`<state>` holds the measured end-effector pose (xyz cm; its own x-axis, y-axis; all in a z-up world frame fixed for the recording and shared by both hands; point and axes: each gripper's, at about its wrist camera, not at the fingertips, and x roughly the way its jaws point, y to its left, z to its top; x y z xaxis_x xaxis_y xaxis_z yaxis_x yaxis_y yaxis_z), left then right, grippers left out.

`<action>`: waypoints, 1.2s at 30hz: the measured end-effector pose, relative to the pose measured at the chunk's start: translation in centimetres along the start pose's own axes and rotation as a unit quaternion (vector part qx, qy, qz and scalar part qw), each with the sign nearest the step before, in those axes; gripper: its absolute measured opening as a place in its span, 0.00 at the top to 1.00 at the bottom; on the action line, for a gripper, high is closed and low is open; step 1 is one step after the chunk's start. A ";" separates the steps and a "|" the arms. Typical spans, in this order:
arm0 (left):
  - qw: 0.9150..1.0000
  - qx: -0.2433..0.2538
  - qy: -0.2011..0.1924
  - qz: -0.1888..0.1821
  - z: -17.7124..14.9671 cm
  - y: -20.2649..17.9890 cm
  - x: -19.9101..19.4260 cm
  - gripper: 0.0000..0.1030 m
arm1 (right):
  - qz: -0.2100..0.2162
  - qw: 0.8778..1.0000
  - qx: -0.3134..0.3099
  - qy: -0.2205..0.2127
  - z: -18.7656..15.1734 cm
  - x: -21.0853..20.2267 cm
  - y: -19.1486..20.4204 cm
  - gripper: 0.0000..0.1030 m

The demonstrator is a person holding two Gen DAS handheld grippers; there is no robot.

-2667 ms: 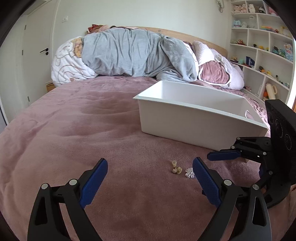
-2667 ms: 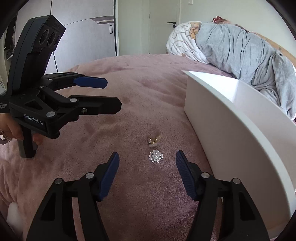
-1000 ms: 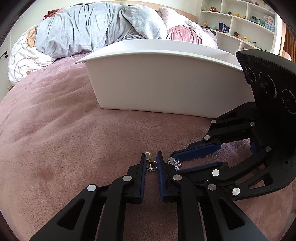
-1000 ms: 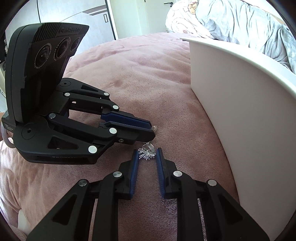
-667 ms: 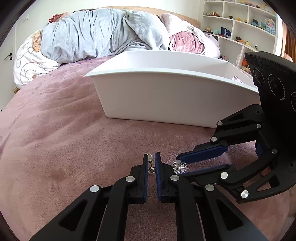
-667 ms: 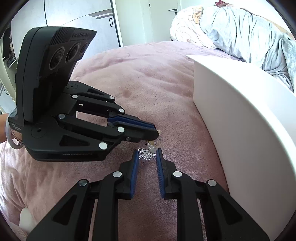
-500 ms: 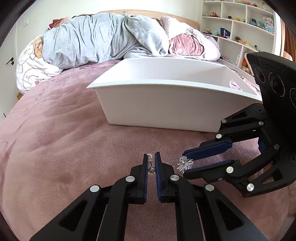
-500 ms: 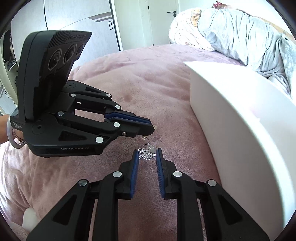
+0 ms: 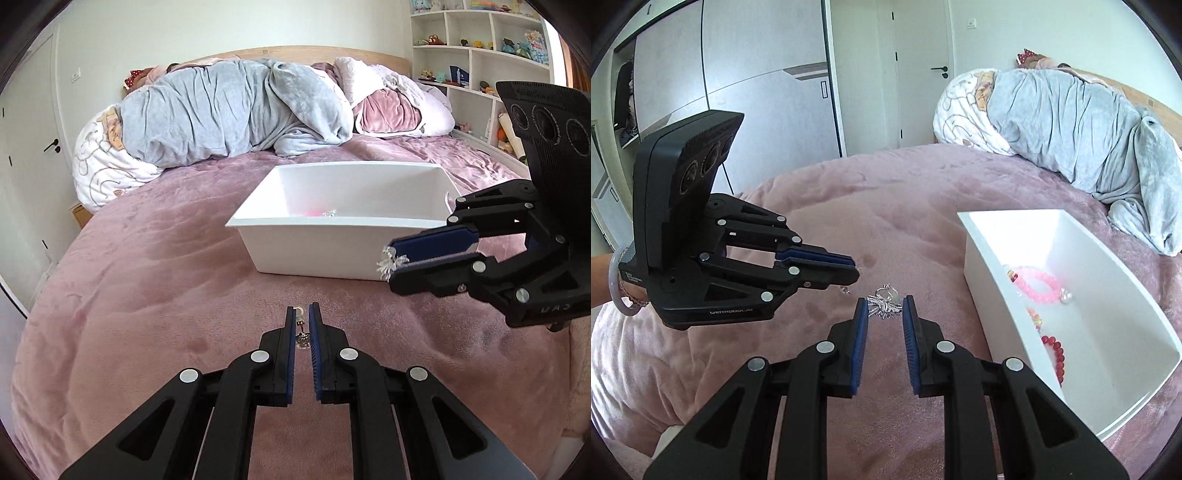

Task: Organize jewelry
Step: 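Carry the gold charm and silver flower into the white box and open both tools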

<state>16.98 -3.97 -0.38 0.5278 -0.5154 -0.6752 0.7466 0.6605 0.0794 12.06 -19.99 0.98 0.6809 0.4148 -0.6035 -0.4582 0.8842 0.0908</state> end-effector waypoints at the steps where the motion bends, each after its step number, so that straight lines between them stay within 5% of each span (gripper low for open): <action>1: 1.000 0.004 -0.001 0.005 0.2 -0.1 -1.1 0.88 | -0.002 1.000 -0.001 -0.008 0.4 -0.7 0.1 0.81; 13: 0.999 0.011 -0.020 0.039 4.7 -3.5 -11.7 0.88 | -0.035 0.994 0.015 -0.104 4.7 -9.7 -1.7 0.81; 22: 0.998 -0.030 -0.017 0.055 13.8 -5.0 -15.0 0.88 | -0.065 0.987 0.048 -0.142 5.9 -14.8 -5.3 0.80; 29: 0.996 -0.043 0.019 0.079 20.1 -6.6 -11.7 0.88 | -0.075 0.984 0.078 -0.144 6.0 -16.0 -9.1 0.80; 36: 0.993 -0.082 0.049 0.076 21.4 -8.1 -3.7 0.88 | -0.086 0.984 0.110 -0.113 4.5 -13.8 -13.3 0.80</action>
<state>17.65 -19.12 17.14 0.5812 -0.3521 -0.7337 0.5815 0.8104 0.0717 11.30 -36.48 11.68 0.8584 0.2698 -0.4362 -0.2067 0.9603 0.1873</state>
